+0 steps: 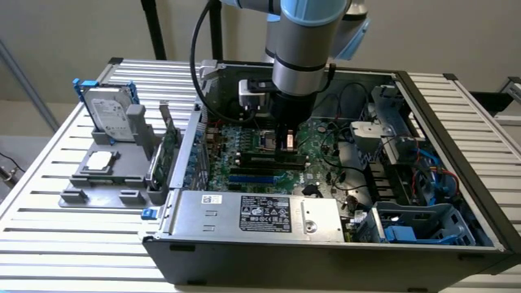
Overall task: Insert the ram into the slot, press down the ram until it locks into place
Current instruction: 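Insert the ram into the slot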
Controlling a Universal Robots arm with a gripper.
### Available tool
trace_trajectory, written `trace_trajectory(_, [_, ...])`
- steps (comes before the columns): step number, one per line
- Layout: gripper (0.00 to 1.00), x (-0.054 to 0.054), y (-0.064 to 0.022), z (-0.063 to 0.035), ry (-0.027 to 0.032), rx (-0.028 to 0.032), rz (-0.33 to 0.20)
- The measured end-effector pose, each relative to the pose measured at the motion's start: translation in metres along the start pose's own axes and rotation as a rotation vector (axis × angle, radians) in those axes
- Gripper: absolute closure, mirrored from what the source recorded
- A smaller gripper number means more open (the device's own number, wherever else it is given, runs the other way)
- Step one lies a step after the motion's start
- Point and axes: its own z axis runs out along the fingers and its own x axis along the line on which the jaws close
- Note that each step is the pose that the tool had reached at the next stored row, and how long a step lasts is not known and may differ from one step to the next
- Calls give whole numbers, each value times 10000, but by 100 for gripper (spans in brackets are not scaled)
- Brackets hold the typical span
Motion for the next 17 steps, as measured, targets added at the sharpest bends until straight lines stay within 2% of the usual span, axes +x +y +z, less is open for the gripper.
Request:
trace_trajectory(11, [87, -4, 0, 9, -6, 36, 208])
trace_trajectory(17, [87, -4, 9, 10, -4, 181, 208])
